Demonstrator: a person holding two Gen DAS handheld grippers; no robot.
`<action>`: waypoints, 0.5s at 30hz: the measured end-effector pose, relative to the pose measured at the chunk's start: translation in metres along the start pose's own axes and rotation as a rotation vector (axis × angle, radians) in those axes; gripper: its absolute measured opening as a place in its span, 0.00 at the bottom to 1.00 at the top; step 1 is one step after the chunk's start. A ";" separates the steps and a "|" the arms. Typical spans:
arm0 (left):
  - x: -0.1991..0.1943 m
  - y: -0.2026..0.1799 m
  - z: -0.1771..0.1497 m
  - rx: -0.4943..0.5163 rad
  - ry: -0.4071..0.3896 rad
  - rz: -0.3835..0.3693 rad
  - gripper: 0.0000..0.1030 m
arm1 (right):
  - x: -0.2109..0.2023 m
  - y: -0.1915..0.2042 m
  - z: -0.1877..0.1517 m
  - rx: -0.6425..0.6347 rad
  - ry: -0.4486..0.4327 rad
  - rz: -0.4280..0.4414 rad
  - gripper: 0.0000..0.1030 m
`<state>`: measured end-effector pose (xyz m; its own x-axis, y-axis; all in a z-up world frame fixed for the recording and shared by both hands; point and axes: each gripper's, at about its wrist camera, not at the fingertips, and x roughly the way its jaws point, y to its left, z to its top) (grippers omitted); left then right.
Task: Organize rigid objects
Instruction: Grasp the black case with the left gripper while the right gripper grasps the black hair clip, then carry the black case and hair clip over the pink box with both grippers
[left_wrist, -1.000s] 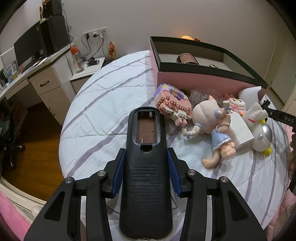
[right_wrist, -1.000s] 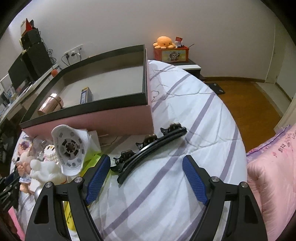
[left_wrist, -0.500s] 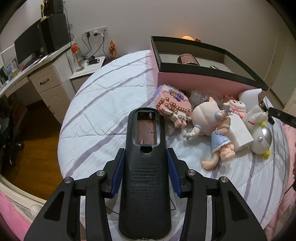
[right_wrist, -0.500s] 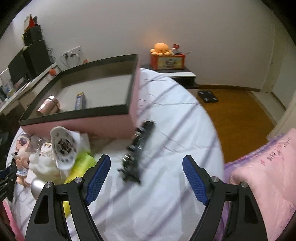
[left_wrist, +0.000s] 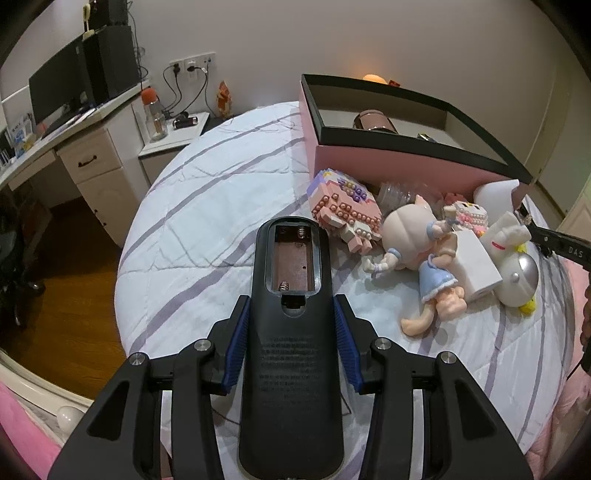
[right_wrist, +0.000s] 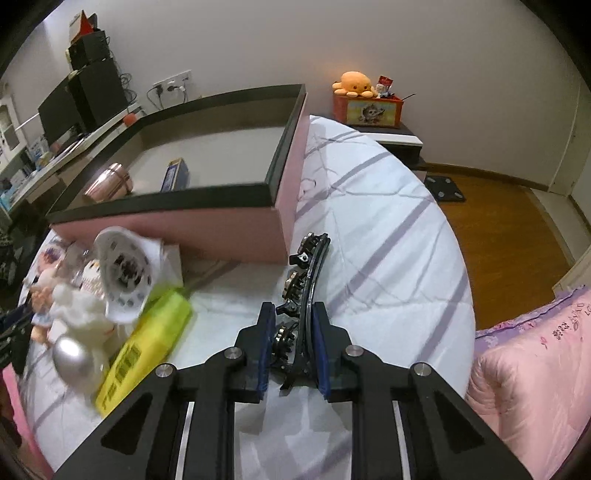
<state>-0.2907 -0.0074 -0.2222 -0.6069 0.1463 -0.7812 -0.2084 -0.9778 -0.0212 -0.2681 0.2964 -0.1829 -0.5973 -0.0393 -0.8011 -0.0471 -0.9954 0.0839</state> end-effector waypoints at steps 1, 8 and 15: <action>0.000 0.000 -0.001 -0.001 -0.004 0.001 0.43 | -0.001 -0.001 -0.001 0.001 0.000 -0.002 0.19; 0.003 -0.001 0.000 0.000 -0.015 0.007 0.43 | 0.008 0.001 0.004 0.002 -0.025 -0.049 0.21; -0.003 0.014 -0.003 -0.107 -0.031 -0.063 0.43 | 0.005 -0.004 0.001 0.015 -0.046 -0.006 0.19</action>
<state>-0.2895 -0.0215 -0.2223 -0.6192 0.2109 -0.7564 -0.1651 -0.9767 -0.1372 -0.2719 0.3002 -0.1866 -0.6328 -0.0291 -0.7738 -0.0623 -0.9941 0.0883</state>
